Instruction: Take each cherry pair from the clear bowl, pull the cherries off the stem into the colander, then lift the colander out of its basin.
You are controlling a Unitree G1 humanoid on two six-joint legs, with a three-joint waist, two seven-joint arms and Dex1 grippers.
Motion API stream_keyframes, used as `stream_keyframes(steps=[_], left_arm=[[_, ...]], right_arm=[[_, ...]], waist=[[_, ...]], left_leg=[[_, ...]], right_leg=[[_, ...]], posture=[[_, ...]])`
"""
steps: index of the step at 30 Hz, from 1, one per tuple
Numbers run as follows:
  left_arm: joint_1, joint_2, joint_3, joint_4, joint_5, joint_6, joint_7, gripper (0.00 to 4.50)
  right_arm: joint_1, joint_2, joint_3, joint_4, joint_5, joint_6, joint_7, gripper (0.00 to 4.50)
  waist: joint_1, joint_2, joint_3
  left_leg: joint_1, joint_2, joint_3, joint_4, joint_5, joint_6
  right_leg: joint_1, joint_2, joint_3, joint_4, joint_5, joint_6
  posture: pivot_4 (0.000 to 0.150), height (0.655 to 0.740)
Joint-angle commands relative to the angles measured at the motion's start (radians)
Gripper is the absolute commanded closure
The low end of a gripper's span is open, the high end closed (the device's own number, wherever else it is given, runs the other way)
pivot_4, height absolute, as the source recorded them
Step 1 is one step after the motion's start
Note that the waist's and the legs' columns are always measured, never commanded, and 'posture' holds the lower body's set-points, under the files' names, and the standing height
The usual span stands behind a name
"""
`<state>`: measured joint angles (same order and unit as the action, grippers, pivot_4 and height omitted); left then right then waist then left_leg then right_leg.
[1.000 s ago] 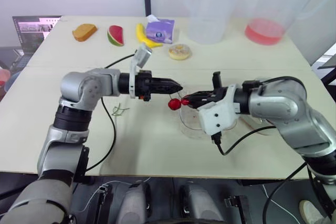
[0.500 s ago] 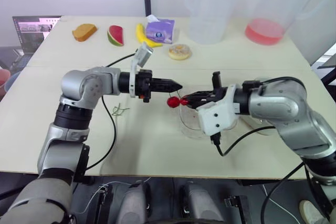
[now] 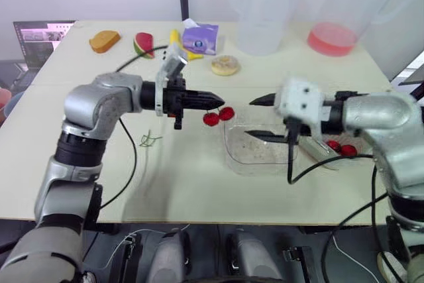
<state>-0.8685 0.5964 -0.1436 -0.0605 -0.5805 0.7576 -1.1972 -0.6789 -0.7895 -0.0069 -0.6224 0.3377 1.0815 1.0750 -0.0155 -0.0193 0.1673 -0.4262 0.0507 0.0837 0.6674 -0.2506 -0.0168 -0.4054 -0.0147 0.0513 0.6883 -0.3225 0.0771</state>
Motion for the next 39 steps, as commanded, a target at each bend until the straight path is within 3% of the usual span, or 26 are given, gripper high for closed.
stream_keyframes(steps=[1, 22, 25, 29, 30, 39], left_arm=[[0.021, 0.020, -0.001, -0.072, 0.011, -0.047, -0.022, 4.50], [0.046, 0.020, -0.010, -0.122, -0.016, -0.029, -0.045, 4.50], [0.046, 0.021, -0.008, -0.123, -0.018, -0.028, -0.045, 4.50], [0.044, 0.020, -0.002, -0.126, -0.027, -0.022, -0.044, 4.50], [0.042, 0.020, 0.000, -0.127, -0.030, -0.020, -0.042, 4.50], [0.029, 0.022, 0.024, -0.122, -0.057, 0.012, -0.031, 4.50]], right_arm=[[-0.045, 0.025, -0.032, -0.012, 0.125, 0.151, -0.029, 1.22], [-0.143, 0.063, 0.137, 0.115, 0.238, 0.091, -0.138, 1.22], [-0.132, 0.050, 0.146, 0.116, 0.243, 0.084, -0.144, 2.17], [-0.121, 0.043, 0.151, 0.119, 0.245, 0.076, -0.152, 4.15], [-0.120, 0.042, 0.152, 0.120, 0.245, 0.074, -0.154, 4.44], [-0.077, 0.001, 0.192, 0.116, 0.224, 0.049, -0.156, 4.48]], waist=[[0.001, 0.000, 0.000], [0.002, 0.000, 0.000], [0.001, 0.000, 0.000], [0.000, 0.000, 0.000], [0.000, 0.000, 0.000], [0.000, 0.000, 0.000]], left_leg=[[0.000, 0.000, 0.000, 0.000, 0.000, 0.001], [-0.001, -0.001, 0.000, 0.000, -0.004, 0.007], [-0.001, -0.001, 0.000, 0.000, -0.004, 0.007], [-0.001, -0.001, 0.000, 0.000, -0.004, 0.007], [-0.001, -0.001, 0.000, 0.000, -0.004, 0.007], [-0.001, -0.001, 0.000, 0.000, -0.004, 0.007]], right_leg=[[0.000, 0.000, 0.000, 0.000, 0.000, 0.000], [0.000, 0.001, 0.000, -0.001, 0.000, 0.000], [0.000, 0.001, 0.000, -0.001, 0.000, 0.000], [0.000, 0.002, 0.000, -0.001, 0.000, 0.000], [0.000, 0.002, 0.000, -0.001, 0.000, 0.000], [0.000, 0.002, 0.000, -0.001, 0.000, 0.000]], posture=[[0.150, 0.7400], [0.150, 0.7400], [0.150, 0.7400], [0.150, 0.7400], [0.150, 0.7400], [0.150, 0.7400]])
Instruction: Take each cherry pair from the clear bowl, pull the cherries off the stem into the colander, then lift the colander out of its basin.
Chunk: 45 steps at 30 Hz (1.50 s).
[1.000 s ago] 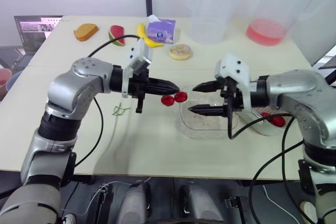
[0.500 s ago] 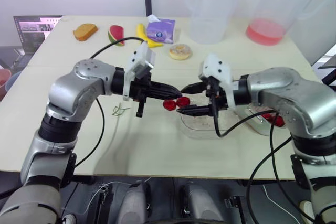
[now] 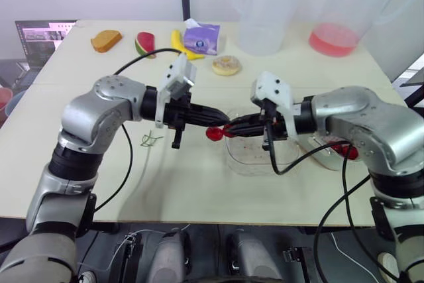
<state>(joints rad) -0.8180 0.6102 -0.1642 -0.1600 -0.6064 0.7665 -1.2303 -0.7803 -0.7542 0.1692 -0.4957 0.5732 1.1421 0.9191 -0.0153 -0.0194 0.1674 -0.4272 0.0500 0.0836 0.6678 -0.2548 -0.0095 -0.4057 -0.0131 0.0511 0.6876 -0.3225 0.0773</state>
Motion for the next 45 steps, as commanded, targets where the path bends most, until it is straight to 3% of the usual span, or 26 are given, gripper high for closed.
stream_keyframes(steps=[1, 14, 18, 24, 34, 45], left_arm=[[-0.025, 0.007, 0.048, -0.019, -0.032, 0.005, 0.004, 4.50], [-0.024, 0.020, 0.075, -0.009, -0.040, 0.024, 0.009, 4.50], [-0.012, 0.035, 0.085, -0.017, -0.044, 0.033, 0.016, 4.50], [0.012, 0.067, 0.141, -0.043, -0.094, 0.076, 0.044, 4.50], [0.042, 0.054, 0.181, -0.111, -0.168, 0.121, 0.116, 4.50], [0.043, 0.059, 0.174, -0.117, -0.193, 0.124, 0.147, 4.50]], right_arm=[[0.035, -0.047, 0.027, -0.012, -0.018, -0.018, 0.002, 4.48], [0.085, -0.088, 0.021, 0.007, -0.003, -0.033, -0.016, 4.48], [0.087, -0.086, -0.066, -0.017, 0.043, 0.005, -0.043, 4.48], [0.063, -0.104, -0.324, -0.038, 0.141, 0.151, -0.140, 4.48], [0.227, -0.110, -0.593, 0.087, -0.060, 0.320, -0.480, 4.48], [0.386, -0.082, -0.611, 0.073, -0.129, 0.279, -0.557, 4.48]], waist=[[0.000, 0.000, 0.000], [-0.001, 0.000, 0.000], [0.000, 0.000, 0.000], [0.000, 0.000, 0.000], [0.002, 0.000, 0.000], [-0.001, 0.000, 0.000]], left_leg=[[0.000, 0.000, 0.000, 0.000, 0.000, 0.000], [0.000, 0.000, 0.000, 0.000, 0.000, 0.000], [0.000, 0.000, 0.000, 0.000, 0.000, 0.000], [0.000, 0.000, 0.000, 0.000, 0.000, 0.000], [0.000, 0.000, 0.000, 0.000, 0.000, 0.000], [0.000, 0.000, 0.001, -0.001, 0.001, -0.001]], right_leg=[[0.000, 0.000, 0.000, 0.000, 0.000, 0.000], [0.000, 0.001, 0.000, 0.000, 0.000, 0.000], [0.000, 0.000, 0.000, 0.000, 0.000, 0.000], [0.000, -0.001, 0.000, 0.000, 0.000, 0.000], [0.001, -0.002, 0.000, -0.001, 0.000, 0.000], [0.000, 0.001, 0.001, -0.001, 0.000, 0.000]], posture=[[0.150, 0.7400], [0.150, 0.7400], [0.150, 0.7400], [0.150, 0.7400], [0.150, 0.7400], [0.150, 0.7400]])
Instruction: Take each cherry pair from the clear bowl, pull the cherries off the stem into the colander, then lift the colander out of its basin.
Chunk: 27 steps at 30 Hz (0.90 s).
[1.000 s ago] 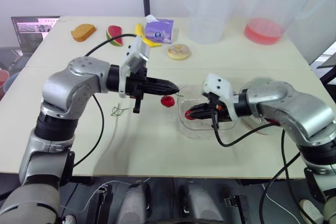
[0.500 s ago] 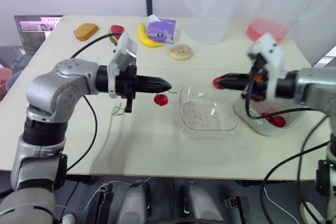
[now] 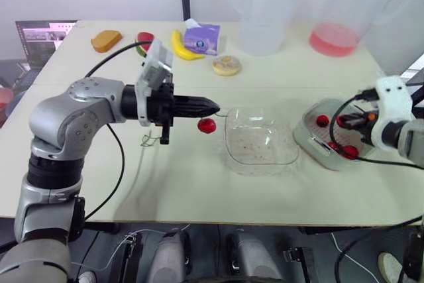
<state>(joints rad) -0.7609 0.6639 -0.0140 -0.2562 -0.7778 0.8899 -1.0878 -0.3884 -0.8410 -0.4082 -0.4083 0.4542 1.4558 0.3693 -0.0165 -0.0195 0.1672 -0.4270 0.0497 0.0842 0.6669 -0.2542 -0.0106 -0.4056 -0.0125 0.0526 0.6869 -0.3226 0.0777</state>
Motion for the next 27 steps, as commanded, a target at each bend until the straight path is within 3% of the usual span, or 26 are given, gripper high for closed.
stream_keyframes(steps=[1, 3, 4, 7, 11, 12, 16, 22, 27], left_arm=[[-0.015, 0.005, 0.023, -0.021, -0.023, 0.001, 0.006, 4.50], [-0.017, 0.005, 0.023, -0.020, -0.028, 0.001, 0.008, 4.50], [-0.021, 0.006, 0.021, -0.017, -0.029, 0.002, 0.006, 4.50], [-0.029, 0.012, 0.015, -0.004, -0.029, -0.003, -0.006, 4.50], [-0.042, 0.010, 0.006, 0.012, -0.025, -0.008, -0.016, 4.50], [-0.046, 0.007, 0.002, 0.016, -0.022, -0.011, -0.018, 4.50], [-0.057, 0.003, -0.010, 0.030, -0.016, -0.018, -0.031, 4.50], [-0.086, -0.005, -0.039, 0.054, 0.000, -0.045, -0.078, 4.50], [-0.104, -0.012, -0.057, 0.058, 0.005, -0.060, -0.116, 4.50]], right_arm=[[-0.005, 0.010, -0.037, -0.010, -0.013, -0.040, -0.010, 4.48], [-0.018, 0.030, -0.062, 0.001, -0.017, -0.048, -0.023, 4.48], [-0.054, 0.049, -0.103, 0.003, -0.004, -0.042, -0.027, 3.58], [-0.123, 0.061, -0.169, -0.018, 0.047, 0.003, 0.005, 2.34], [-0.143, 0.020, -0.157, -0.064, 0.119, 0.051, 0.074, 0.26], [-0.150, 0.012, -0.148, -0.079, 0.145, 0.054, 0.097, 0.04], [-0.170, 0.027, -0.102, -0.146, 0.247, 0.046, 0.171, 0.04], [-0.204, 0.220, 0.080, -0.275, 0.448, 0.043, 0.222, 0.04], [-0.277, 0.333, 0.235, -0.227, 0.461, -0.003, 0.180, 0.04]], waist=[[0.000, 0.000, 0.000], [-0.001, 0.000, 0.000], [-0.001, 0.000, 0.000], [-0.001, 0.001, 0.000], [0.003, 0.001, 0.000], [0.003, 0.001, 0.000], [0.000, 0.001, 0.000], [-0.003, 0.001, 0.000], [0.000, 0.001, 0.000]], left_leg=[[0.000, 0.000, 0.000, 0.000, 0.000, 0.000], [0.000, 0.000, 0.000, 0.000, 0.000, 0.000], [0.000, 0.000, 0.000, 0.000, 0.000, 0.000], [0.000, 0.000, 0.000, 0.000, 0.000, 0.000], [0.000, 0.000, 0.000, -0.001, 0.000, 0.000], [0.000, 0.000, 0.000, 0.000, 0.000, 0.000], [0.000, 0.000, 0.000, 0.000, 0.000, 0.000], [0.000, 0.001, -0.001, -0.001, 0.000, 0.000], [-0.001, 0.000, 0.000, 0.000, -0.001, 0.001]], right_leg=[[0.000, 0.000, 0.000, 0.000, 0.000, 0.000], [0.000, 0.000, 0.000, 0.000, 0.000, 0.000], [0.000, 0.000, 0.000, 0.000, 0.000, 0.000], [0.000, 0.000, 0.000, 0.000, 0.000, 0.000], [0.000, 0.001, -0.001, 0.000, 0.000, 0.000], [0.000, 0.000, 0.000, -0.001, 0.000, 0.000], [0.000, 0.000, 0.000, 0.000, 0.000, 0.000], [0.000, 0.002, 0.000, 0.000, 0.000, 0.000], [0.000, 0.000, -0.001, 0.000, 0.000, 0.000]], posture=[[0.150, 0.7400], [0.150, 0.7400], [0.150, 0.7400], [0.150, 0.7400], [0.150, 0.7400], [0.150, 0.7400], [0.150, 0.7400], [0.150, 0.7400], [0.150, 0.7400]])
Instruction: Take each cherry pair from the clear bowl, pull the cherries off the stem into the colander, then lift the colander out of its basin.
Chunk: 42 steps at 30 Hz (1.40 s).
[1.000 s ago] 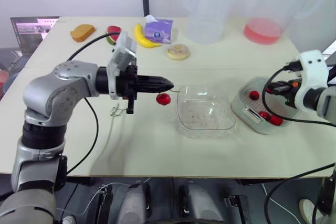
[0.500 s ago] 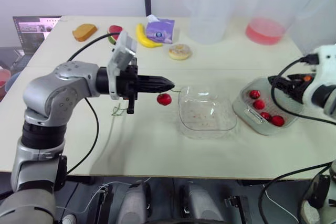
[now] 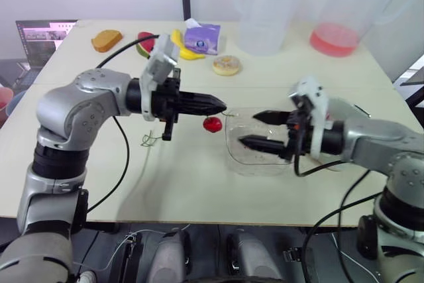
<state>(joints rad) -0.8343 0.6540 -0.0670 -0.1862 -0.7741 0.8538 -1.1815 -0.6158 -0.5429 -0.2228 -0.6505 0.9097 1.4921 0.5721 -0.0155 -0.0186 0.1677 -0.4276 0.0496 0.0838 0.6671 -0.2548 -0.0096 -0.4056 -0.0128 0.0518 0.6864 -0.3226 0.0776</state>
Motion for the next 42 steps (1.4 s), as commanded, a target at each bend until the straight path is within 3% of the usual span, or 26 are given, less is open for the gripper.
stream_keyframes(steps=[1, 15, 18, 23, 25, 36, 42], left_arm=[[-0.032, -0.004, -0.006, -0.011, 0.003, -0.024, -0.026, 4.50], [-0.039, -0.008, -0.012, -0.007, 0.009, -0.028, -0.033, 4.50], [-0.038, -0.010, -0.012, -0.007, 0.010, -0.028, -0.030, 4.50], [-0.038, -0.014, -0.011, -0.007, 0.011, -0.028, -0.027, 4.50], [-0.039, -0.016, -0.011, -0.005, 0.012, -0.028, -0.027, 4.50], [-0.045, -0.022, -0.005, 0.001, 0.016, -0.021, -0.017, 4.50], [-0.041, -0.014, 0.000, -0.003, 0.010, -0.013, -0.015, 4.50]], right_arm=[[-0.067, 0.051, 0.067, 0.031, 0.005, -0.044, -0.031, 0.04], [-0.165, 0.118, 0.134, 0.105, 0.050, -0.059, -0.073, 0.04], [-0.157, 0.110, 0.147, 0.106, 0.048, -0.064, -0.079, 0.94], [-0.143, 0.098, 0.160, 0.106, 0.044, -0.064, -0.089, 3.52], [-0.139, 0.089, 0.167, 0.104, 0.043, -0.062, -0.089, 4.08], [-0.056, -0.003, 0.267, 0.105, -0.009, -0.101, -0.076, 4.12], [-0.046, -0.013, 0.251, 0.106, -0.005, -0.121, -0.071, 4.12]], waist=[[-0.001, 0.000, 0.000], [-0.003, 0.000, 0.000], [-0.003, 0.000, 0.000], [-0.003, 0.000, 0.000], [-0.003, 0.000, 0.000], [-0.003, 0.000, 0.000], [-0.004, 0.000, 0.000]], left_leg=[[0.000, 0.000, 0.000, 0.000, 0.000, 0.000], [0.000, 0.001, 0.000, 0.000, 0.000, 0.000], [0.000, 0.001, 0.000, 0.000, 0.000, 0.000], [0.000, 0.001, 0.000, 0.000, 0.000, 0.000], [0.000, 0.001, 0.000, 0.000, 0.000, 0.000], [0.000, 0.001, 0.000, 0.000, 0.000, 0.000], [0.000, 0.001, 0.000, 0.000, 0.000, 0.000]], right_leg=[[0.000, 0.000, 0.000, 0.000, 0.000, 0.000], [0.000, 0.000, 0.000, 0.000, 0.000, 0.000], [0.000, 0.000, 0.000, 0.000, 0.000, 0.000], [0.000, 0.000, 0.000, 0.000, 0.000, 0.000], [0.000, 0.000, 0.000, 0.000, 0.000, 0.000], [0.000, 0.000, 0.000, 0.000, 0.000, 0.000], [0.000, 0.000, 0.000, 0.000, 0.000, 0.000]], posture=[[0.150, 0.7400], [0.150, 0.7400], [0.150, 0.7400], [0.150, 0.7400], [0.150, 0.7400], [0.150, 0.7400], [0.150, 0.7400]])
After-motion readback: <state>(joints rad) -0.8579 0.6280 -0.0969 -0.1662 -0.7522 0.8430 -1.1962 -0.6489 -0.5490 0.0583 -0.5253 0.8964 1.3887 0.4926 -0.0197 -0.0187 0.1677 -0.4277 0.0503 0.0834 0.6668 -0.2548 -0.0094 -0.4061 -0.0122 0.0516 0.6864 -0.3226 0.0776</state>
